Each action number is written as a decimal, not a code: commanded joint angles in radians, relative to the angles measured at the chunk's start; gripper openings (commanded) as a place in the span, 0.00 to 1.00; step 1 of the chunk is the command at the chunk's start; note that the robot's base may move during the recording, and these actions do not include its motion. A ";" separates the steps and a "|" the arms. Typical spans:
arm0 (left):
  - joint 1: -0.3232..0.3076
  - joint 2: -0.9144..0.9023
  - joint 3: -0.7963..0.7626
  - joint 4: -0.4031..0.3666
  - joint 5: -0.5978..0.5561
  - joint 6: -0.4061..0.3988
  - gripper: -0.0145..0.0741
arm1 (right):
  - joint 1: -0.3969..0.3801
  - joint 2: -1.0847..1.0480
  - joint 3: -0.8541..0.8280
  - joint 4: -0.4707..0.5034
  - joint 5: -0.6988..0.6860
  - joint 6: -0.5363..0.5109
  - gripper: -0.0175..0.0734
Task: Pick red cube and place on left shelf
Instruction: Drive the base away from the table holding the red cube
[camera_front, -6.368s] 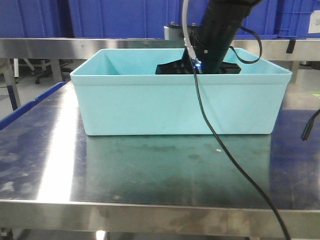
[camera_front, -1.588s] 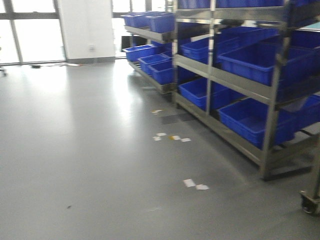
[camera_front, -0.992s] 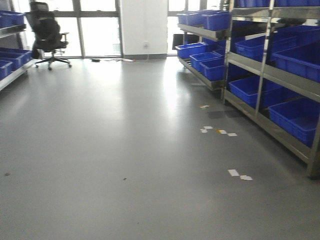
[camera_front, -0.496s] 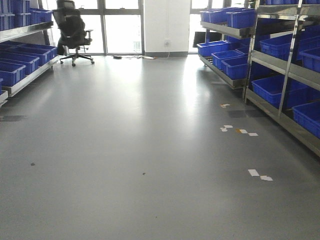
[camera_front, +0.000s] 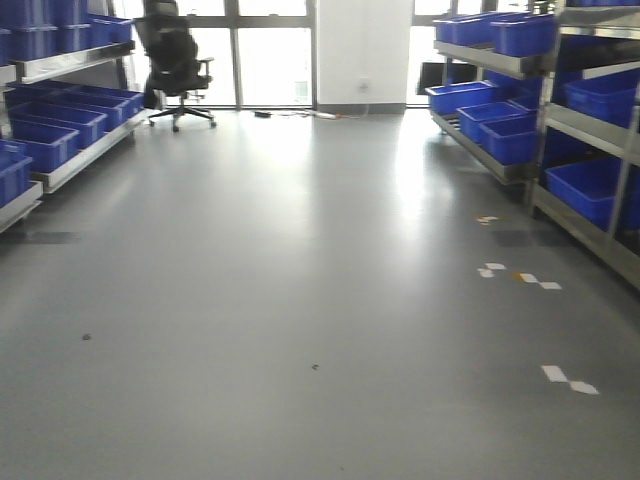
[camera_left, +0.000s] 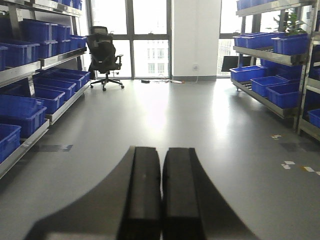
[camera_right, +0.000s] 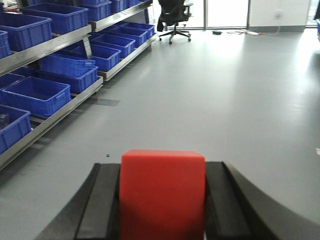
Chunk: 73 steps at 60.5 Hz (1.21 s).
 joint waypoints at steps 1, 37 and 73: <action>-0.002 -0.015 0.025 0.000 -0.083 0.000 0.28 | -0.003 -0.003 -0.029 -0.010 -0.095 0.001 0.22; -0.002 -0.015 0.025 0.000 -0.083 0.000 0.28 | -0.003 -0.003 -0.029 -0.010 -0.095 0.001 0.22; -0.002 -0.015 0.025 0.000 -0.083 0.000 0.28 | -0.003 -0.003 -0.029 -0.010 -0.095 0.001 0.22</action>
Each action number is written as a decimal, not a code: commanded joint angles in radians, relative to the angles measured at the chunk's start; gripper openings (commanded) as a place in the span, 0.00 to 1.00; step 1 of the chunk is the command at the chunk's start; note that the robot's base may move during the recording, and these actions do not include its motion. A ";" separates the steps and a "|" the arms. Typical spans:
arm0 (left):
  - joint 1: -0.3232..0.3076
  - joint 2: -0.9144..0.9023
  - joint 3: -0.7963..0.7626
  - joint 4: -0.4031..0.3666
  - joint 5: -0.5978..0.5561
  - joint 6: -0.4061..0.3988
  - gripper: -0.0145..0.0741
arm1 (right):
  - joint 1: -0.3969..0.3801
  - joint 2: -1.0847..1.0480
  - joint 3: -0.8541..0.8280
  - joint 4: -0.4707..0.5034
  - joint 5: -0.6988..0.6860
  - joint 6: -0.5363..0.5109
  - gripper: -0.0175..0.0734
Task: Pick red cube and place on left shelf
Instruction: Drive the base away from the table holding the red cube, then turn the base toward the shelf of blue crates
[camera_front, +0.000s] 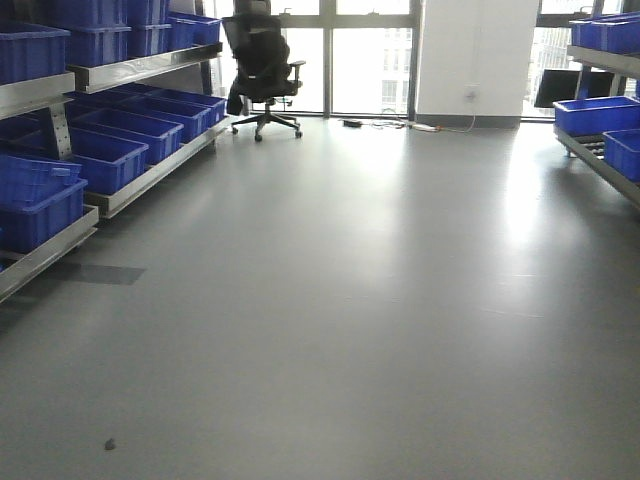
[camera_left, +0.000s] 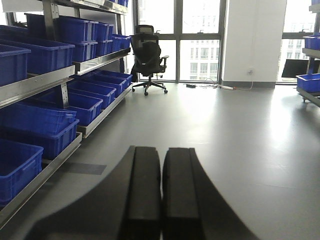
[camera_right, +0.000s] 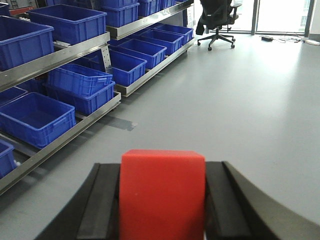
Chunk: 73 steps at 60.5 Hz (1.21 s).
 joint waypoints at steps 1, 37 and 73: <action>-0.002 -0.015 0.025 0.000 -0.083 0.000 0.28 | -0.003 -0.003 -0.029 -0.010 -0.095 0.001 0.22; -0.002 -0.015 0.025 0.000 -0.083 0.000 0.28 | -0.003 -0.003 -0.029 -0.010 -0.095 0.001 0.22; -0.002 -0.015 0.025 0.000 -0.083 0.000 0.28 | -0.003 -0.003 -0.029 -0.010 -0.094 0.001 0.22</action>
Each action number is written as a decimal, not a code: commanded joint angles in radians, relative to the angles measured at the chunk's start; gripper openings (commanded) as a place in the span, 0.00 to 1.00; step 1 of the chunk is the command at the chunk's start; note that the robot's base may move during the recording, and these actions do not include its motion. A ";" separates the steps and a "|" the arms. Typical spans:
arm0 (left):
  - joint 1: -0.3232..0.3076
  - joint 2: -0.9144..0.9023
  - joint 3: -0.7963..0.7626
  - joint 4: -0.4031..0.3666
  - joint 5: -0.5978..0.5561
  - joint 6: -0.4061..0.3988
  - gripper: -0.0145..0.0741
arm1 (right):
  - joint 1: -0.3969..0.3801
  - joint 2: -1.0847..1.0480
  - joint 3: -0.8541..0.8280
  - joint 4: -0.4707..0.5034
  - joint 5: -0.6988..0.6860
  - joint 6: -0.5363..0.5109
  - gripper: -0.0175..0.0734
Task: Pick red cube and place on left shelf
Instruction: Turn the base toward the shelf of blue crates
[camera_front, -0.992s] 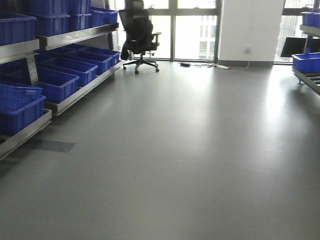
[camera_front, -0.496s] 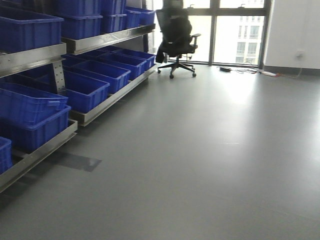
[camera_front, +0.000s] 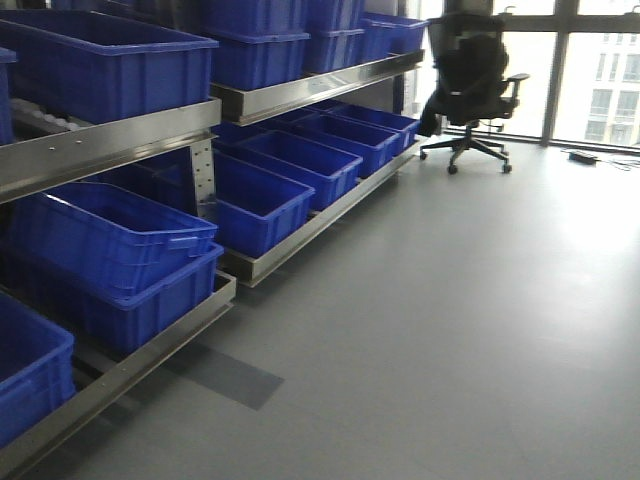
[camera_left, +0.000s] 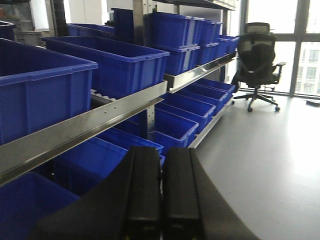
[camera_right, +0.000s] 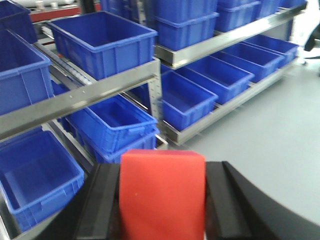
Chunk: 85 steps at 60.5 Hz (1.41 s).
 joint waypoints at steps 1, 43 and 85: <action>-0.002 -0.015 0.025 0.000 -0.083 0.000 0.28 | -0.003 -0.003 -0.029 -0.010 -0.094 0.001 0.22; -0.002 -0.015 0.025 0.000 -0.083 0.000 0.28 | -0.003 -0.003 -0.029 -0.010 -0.094 0.001 0.22; -0.002 -0.015 0.025 0.000 -0.083 0.000 0.28 | -0.003 -0.003 -0.029 -0.010 -0.094 0.001 0.22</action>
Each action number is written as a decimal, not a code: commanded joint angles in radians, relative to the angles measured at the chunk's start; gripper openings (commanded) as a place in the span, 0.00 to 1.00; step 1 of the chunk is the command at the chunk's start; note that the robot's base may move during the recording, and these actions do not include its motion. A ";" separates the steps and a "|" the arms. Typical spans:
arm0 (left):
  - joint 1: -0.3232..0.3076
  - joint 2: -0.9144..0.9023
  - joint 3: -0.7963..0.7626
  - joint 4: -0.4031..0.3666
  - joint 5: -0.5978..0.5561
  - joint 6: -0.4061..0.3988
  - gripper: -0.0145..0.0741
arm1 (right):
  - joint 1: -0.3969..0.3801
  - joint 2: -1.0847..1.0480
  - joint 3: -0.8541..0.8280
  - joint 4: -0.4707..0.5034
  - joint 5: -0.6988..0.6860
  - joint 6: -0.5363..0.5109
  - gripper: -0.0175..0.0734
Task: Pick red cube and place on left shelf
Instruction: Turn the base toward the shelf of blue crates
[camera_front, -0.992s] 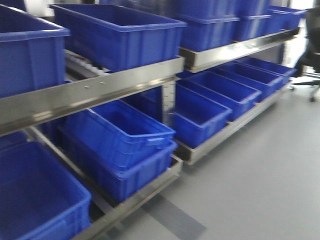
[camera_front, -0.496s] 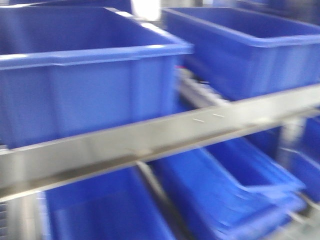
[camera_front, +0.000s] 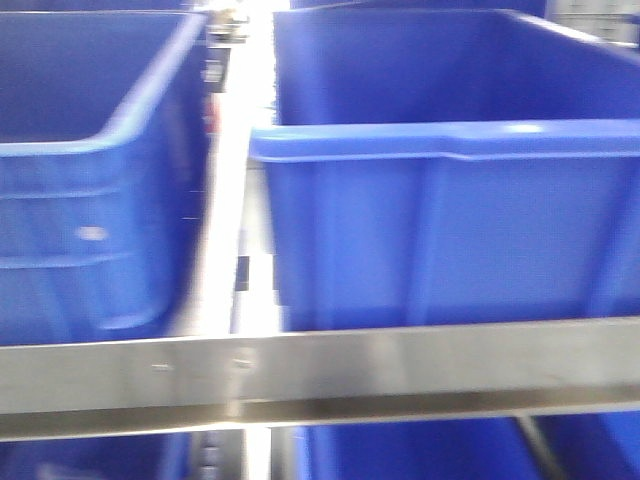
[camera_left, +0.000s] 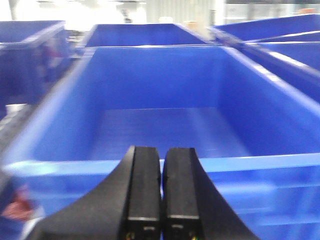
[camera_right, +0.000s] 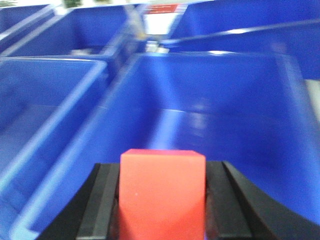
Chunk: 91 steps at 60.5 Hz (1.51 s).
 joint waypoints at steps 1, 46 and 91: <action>-0.002 -0.015 0.025 0.000 -0.083 0.000 0.28 | -0.003 -0.003 -0.030 -0.010 -0.094 0.001 0.22; -0.002 -0.015 0.025 0.000 -0.083 0.000 0.28 | -0.003 -0.003 -0.030 -0.010 -0.094 0.001 0.22; -0.002 -0.015 0.025 0.000 -0.083 0.000 0.28 | -0.003 0.024 -0.031 -0.010 -0.107 0.001 0.22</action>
